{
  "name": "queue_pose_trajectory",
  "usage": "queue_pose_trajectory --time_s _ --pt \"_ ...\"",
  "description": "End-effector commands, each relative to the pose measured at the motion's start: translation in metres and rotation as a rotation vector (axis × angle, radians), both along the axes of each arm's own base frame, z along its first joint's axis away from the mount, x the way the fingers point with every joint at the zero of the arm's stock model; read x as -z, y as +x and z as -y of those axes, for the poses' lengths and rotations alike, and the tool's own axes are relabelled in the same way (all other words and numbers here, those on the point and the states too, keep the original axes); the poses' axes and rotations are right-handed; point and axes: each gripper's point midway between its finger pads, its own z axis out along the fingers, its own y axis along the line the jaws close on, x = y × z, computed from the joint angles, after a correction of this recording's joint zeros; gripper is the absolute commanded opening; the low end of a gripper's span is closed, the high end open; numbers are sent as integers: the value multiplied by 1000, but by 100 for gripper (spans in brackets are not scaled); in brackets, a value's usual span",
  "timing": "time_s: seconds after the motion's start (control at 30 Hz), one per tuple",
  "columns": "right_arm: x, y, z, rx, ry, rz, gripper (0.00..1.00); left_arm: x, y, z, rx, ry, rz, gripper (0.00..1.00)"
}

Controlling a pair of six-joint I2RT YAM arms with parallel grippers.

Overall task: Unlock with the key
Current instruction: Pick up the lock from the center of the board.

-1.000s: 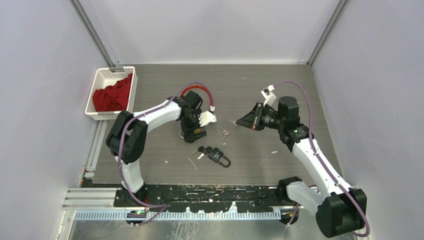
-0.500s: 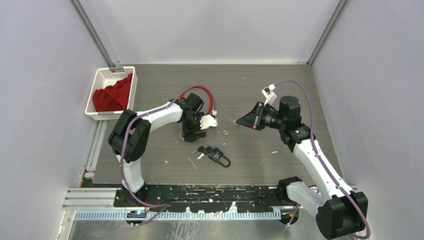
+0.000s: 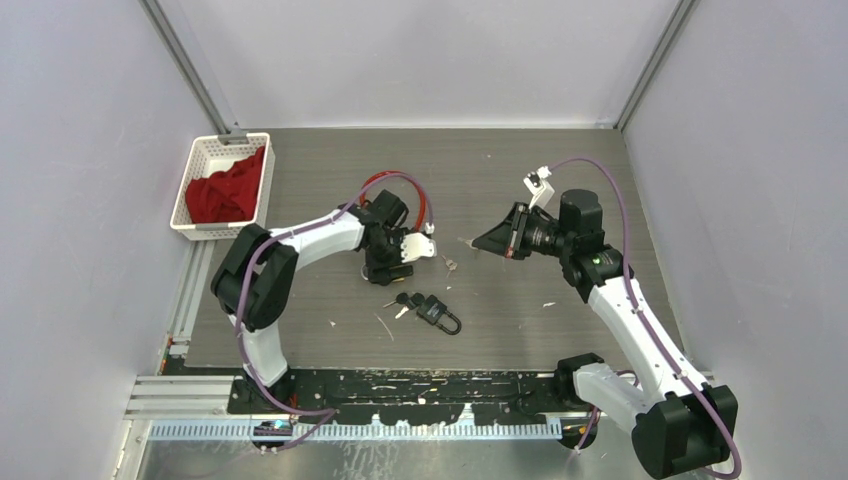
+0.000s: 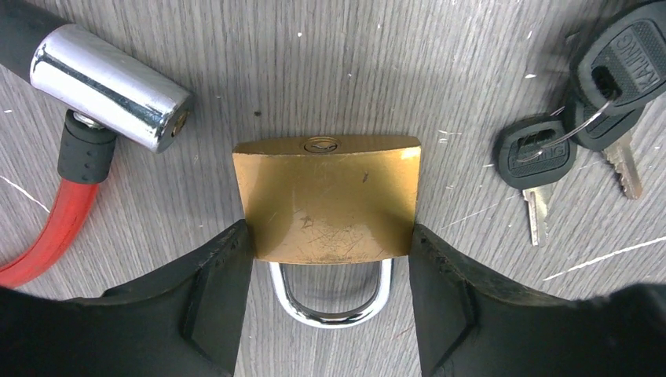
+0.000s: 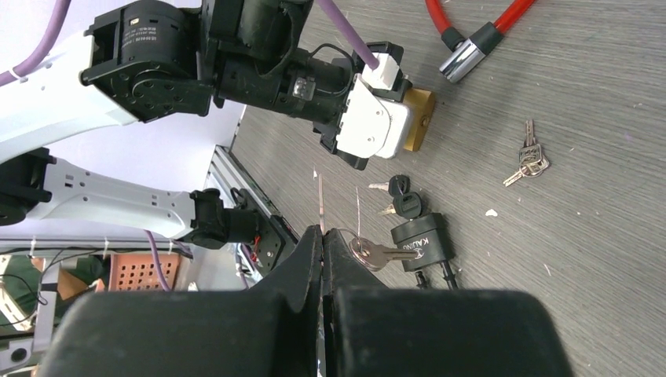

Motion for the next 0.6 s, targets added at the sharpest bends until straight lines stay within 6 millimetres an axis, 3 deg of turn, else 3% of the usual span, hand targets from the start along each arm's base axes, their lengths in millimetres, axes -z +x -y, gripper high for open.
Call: queue_pose_trajectory --time_s 0.0,0.2,0.33,0.43,0.57 --pt "-26 1 0 -15 10 87 1 -13 8 14 -20 -49 77 1" --pt "-29 -2 -1 -30 10 95 1 -57 3 23 -27 -149 87 0" --pt "-35 -4 -2 -43 17 110 1 -116 -13 19 -2 -267 107 0" --pt "-40 -7 -4 -64 30 121 1 -158 -32 0 2 -304 119 0" --pt "-48 -7 -9 -84 74 151 1 -223 -47 -24 123 -403 353 0"
